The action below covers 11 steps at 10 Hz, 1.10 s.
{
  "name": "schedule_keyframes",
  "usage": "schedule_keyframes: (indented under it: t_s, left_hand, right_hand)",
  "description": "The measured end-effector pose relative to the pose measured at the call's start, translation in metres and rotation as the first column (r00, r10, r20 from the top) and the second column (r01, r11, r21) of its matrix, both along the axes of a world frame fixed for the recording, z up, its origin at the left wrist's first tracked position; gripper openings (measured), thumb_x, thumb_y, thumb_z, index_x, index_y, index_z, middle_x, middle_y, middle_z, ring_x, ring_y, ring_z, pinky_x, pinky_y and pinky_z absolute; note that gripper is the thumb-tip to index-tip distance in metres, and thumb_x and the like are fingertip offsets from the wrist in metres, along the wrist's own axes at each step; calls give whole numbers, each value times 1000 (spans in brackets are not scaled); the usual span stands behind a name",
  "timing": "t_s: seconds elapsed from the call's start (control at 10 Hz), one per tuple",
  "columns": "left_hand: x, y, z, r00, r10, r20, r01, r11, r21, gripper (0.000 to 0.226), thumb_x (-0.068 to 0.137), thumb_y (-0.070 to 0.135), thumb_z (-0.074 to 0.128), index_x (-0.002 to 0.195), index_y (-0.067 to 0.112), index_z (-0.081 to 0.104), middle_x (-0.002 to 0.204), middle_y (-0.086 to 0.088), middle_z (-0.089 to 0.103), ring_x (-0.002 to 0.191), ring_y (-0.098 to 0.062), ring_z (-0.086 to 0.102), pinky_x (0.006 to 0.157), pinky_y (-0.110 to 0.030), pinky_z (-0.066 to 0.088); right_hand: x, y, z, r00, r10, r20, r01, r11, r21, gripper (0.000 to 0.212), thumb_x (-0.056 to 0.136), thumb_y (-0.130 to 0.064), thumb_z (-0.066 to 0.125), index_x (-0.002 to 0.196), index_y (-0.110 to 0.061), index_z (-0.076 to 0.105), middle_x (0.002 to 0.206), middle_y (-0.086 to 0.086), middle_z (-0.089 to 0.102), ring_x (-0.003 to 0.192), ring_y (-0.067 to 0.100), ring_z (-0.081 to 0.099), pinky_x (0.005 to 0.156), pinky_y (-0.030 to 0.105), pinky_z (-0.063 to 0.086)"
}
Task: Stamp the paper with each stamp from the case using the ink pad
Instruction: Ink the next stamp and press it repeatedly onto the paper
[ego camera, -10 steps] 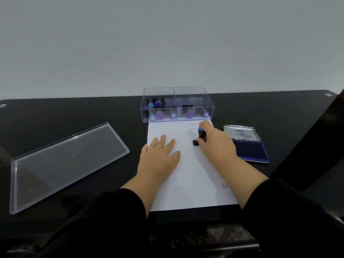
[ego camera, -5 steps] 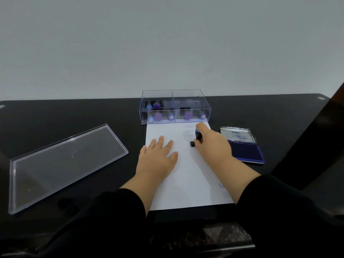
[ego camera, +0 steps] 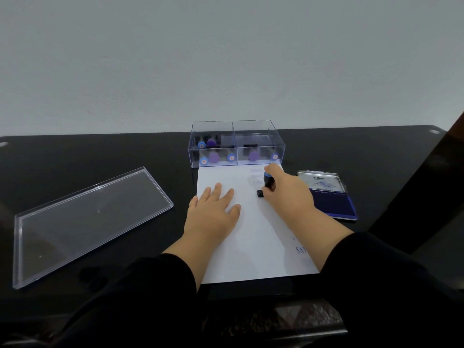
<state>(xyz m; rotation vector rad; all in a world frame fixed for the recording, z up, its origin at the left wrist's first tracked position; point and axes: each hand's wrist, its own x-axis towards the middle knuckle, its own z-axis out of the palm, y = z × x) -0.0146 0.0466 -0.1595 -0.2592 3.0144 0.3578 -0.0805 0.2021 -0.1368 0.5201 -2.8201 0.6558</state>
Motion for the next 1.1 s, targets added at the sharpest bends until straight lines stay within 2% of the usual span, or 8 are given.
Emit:
schedule_keyframes:
  t_s: [0.1,0.3,0.4,0.5,0.7,0.8,0.9,1.1]
  left_hand:
    - [0,0,0,1000,1,-5,-1,1000,2,54,100,50,18,151,37,7,160,6,-5,147,-16,-4,117,-40,-3]
    - [1,0,-1,1000,2,-14,-2,1000,8,53,100,49,18,151,37,7,160,6,-5,147,-16,-4,117,-40,-3]
    - [1,0,-1,1000,2,-15,-2,1000,8,53,100,49,18,151,37,7,160,7,-5,147,-16,-4,117,-40,-3]
    - [1,0,-1,1000,2,-8,-2,1000,8,53,100,49,18,151,37,7,160,6,-5,147,-16,-4,117,-40,-3]
    - [1,0,-2,1000,5,-16,-5,1000,16,53,100,49,18,151,37,8,160,7,-5,147,-16,-4,117,-39,-4]
    - [1,0,-2,1000,5,-14,-5,1000,15,53,100,49,18,151,37,7,160,7,-5,147,-16,-5,117,-39,-4]
    - [1,0,-2,1000,4,-16,-3,1000,17,53,100,49,18,151,37,8,160,7,-5,147,-16,-4,117,-39,-3]
    - [1,0,-1,1000,5,-15,-5,1000,15,53,100,49,18,151,37,7,160,7,-5,147,-16,-5,117,-39,-4]
  right_hand:
    - [2,-1,-2,1000,-10,-25,11,1000,20,11,91,-16,49,102,-16,47,87,8,62,72,27,49,54,28,33]
    - [4,4,-4,1000,11,-6,-11,998,-66,21,91,-17,54,111,-16,49,91,8,65,82,31,57,67,36,49]
    - [4,5,-1,1000,9,14,-7,996,-92,24,90,-18,55,113,-16,50,94,8,65,86,31,57,70,37,49]
    - [2,3,1,1000,8,24,-7,999,-54,24,91,-18,53,115,-17,50,95,7,63,83,27,54,67,34,45]
    - [2,0,-3,1000,9,-23,-9,1000,12,8,91,-16,49,98,-17,46,86,7,61,73,28,50,55,28,34]
    - [4,2,-4,1000,8,-22,-9,999,-38,10,90,-16,50,100,-17,48,86,7,62,74,29,52,57,31,40]
    - [3,2,-2,1000,8,-3,-8,998,-64,19,91,-18,52,110,-16,50,91,7,63,81,30,54,66,35,46]
    - [4,2,-3,1000,0,-16,0,999,-53,21,92,-18,52,113,-17,50,90,7,62,81,30,56,65,34,46]
